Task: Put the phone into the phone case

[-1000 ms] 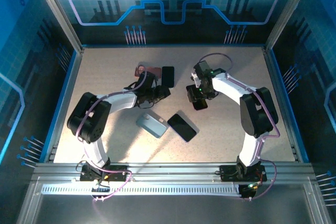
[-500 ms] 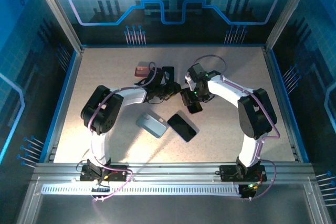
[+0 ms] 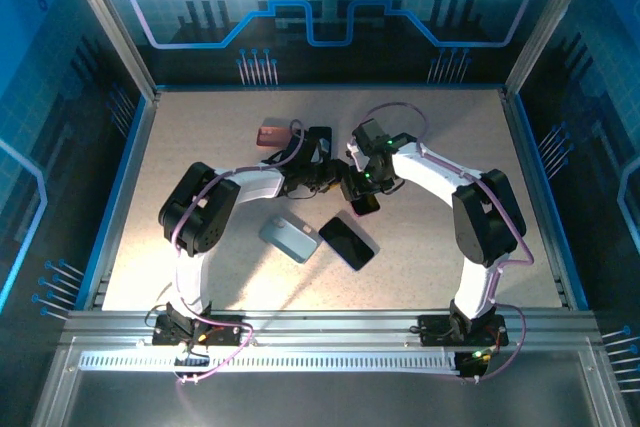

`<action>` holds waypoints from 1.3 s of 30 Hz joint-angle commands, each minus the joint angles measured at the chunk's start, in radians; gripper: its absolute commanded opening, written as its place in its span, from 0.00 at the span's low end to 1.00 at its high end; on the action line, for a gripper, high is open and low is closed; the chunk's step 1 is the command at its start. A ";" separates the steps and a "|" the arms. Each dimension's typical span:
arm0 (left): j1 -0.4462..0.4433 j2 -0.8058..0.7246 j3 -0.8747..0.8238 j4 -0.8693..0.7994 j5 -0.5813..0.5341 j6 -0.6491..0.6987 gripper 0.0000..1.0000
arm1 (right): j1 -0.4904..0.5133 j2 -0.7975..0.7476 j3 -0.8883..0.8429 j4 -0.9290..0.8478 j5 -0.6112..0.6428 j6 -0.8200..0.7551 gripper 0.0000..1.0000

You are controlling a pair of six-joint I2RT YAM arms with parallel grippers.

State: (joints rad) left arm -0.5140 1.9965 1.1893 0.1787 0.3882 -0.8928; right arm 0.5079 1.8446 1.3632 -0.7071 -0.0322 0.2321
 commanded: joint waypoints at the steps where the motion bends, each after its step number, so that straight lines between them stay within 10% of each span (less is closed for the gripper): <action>1: -0.011 0.019 0.024 0.017 0.022 -0.012 0.36 | 0.013 -0.026 0.043 -0.009 -0.027 0.016 0.64; 6: -0.011 0.019 0.022 0.018 0.021 -0.017 0.29 | 0.014 -0.028 0.050 -0.011 -0.041 0.020 0.64; 11: -0.011 0.018 0.019 0.026 0.021 -0.025 0.00 | 0.013 -0.031 0.050 -0.009 -0.052 0.021 0.64; 21: -0.008 -0.042 -0.003 0.082 0.005 -0.042 0.00 | -0.022 -0.092 0.001 0.007 -0.101 0.044 0.70; 39: -0.004 -0.212 -0.097 0.386 -0.315 -0.139 0.00 | -0.319 -0.284 -0.385 0.564 -0.588 0.396 0.73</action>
State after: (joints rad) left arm -0.5171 1.8362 1.1210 0.4206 0.1654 -0.9798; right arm 0.2382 1.6001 1.0279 -0.3454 -0.4740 0.4953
